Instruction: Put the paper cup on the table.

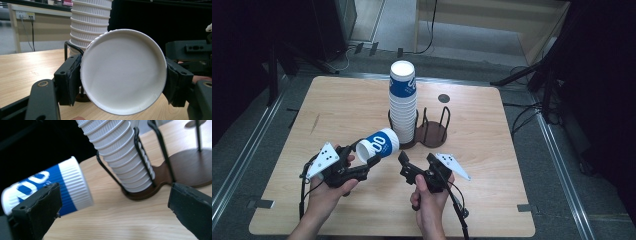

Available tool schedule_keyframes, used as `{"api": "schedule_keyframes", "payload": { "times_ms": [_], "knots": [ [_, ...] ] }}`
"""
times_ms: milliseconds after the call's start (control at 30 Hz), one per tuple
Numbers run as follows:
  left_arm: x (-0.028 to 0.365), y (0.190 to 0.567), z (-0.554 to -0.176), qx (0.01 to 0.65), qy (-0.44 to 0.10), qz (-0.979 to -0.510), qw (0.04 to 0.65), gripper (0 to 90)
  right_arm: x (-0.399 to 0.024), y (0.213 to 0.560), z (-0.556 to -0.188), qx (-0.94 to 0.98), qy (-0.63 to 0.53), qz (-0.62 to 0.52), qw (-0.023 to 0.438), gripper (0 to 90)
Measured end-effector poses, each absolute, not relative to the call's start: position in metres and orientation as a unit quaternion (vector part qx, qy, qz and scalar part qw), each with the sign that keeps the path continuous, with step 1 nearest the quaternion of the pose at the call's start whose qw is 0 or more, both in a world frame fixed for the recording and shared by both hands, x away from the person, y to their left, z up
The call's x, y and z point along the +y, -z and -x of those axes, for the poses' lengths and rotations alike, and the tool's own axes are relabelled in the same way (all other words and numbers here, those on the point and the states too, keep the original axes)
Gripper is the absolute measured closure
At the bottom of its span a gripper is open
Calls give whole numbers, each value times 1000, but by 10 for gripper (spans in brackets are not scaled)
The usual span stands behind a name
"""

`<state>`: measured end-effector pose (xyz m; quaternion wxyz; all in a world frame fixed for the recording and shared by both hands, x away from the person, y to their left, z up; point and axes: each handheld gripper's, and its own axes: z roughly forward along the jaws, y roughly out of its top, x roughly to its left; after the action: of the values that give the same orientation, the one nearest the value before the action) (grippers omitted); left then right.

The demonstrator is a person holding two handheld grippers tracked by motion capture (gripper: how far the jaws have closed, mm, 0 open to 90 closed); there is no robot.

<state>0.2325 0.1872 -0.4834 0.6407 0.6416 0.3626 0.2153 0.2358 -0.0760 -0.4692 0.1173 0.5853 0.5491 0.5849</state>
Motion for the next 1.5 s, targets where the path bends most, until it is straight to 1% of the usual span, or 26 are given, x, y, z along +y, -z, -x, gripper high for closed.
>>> {"api": "schedule_keyframes", "payload": {
  "times_ms": [100, 233, 267, 433, 467, 500, 533, 600, 667, 700, 733, 900, 933, 1100, 1233, 1300, 1333, 1367, 1500],
  "knots": [
    [187, 483, -232, 363, -215, -640, 642, 277, -73, 471, -237, 520, -600, -603, 77, 0],
    [187, 484, -233, 364, -214, -637, 645, 277, -70, 471, -238, 486, -613, -622, 36, 0],
    [187, 484, -233, 364, -214, -637, 645, 278, -70, 471, -238, 486, -613, -622, 36, 0],
    [185, 485, -232, 361, -214, -636, 648, 278, -68, 473, -239, 450, -618, -645, -4, 0],
    [185, 485, -232, 360, -215, -636, 648, 277, -67, 473, -240, 436, -621, -651, -23, 0],
    [185, 485, -232, 360, -215, -637, 647, 277, -67, 473, -240, 436, -621, -651, -23, 0],
    [184, 485, -232, 359, -215, -636, 648, 278, -66, 473, -241, 422, -623, -657, -43, 0],
    [183, 485, -232, 359, -216, -635, 649, 278, -65, 474, -241, 412, -623, -662, -59, 0],
    [183, 485, -232, 358, -216, -635, 650, 277, -64, 475, -242, 407, -622, -666, -64, 0],
    [183, 485, -231, 357, -216, -637, 648, 277, -64, 475, -242, 400, -620, -671, -73, 0],
    [182, 486, -231, 356, -218, -638, 647, 278, -62, 476, -243, 382, -620, -679, -93, 0],
    [180, 486, -231, 354, -216, -638, 649, 277, -57, 478, -245, 355, -621, -686, -131, 0],
    [180, 486, -231, 353, -216, -638, 649, 277, -57, 478, -245, 355, -621, -686, -131, 0],
    [177, 487, -230, 349, -217, -640, 650, 278, -49, 482, -251, 327, -613, -699, -168, 0],
    [177, 487, -230, 348, -217, -640, 650, 278, -46, 485, -253, 318, -612, -701, -182, 0],
    [177, 487, -230, 347, -216, -640, 650, 277, -45, 486, -256, 305, -610, -704, -198, 0],
    [177, 487, -230, 348, -217, -640, 650, 277, -45, 486, -256, 305, -610, -704, -198, 0],
    [177, 487, -230, 348, -217, -639, 651, 278, -45, 487, -257, 297, -606, -707, -211, 0],
    [176, 487, -230, 346, -217, -640, 651, 277, -43, 488, -259, 288, -605, -707, -227, 0]
  ]
}}
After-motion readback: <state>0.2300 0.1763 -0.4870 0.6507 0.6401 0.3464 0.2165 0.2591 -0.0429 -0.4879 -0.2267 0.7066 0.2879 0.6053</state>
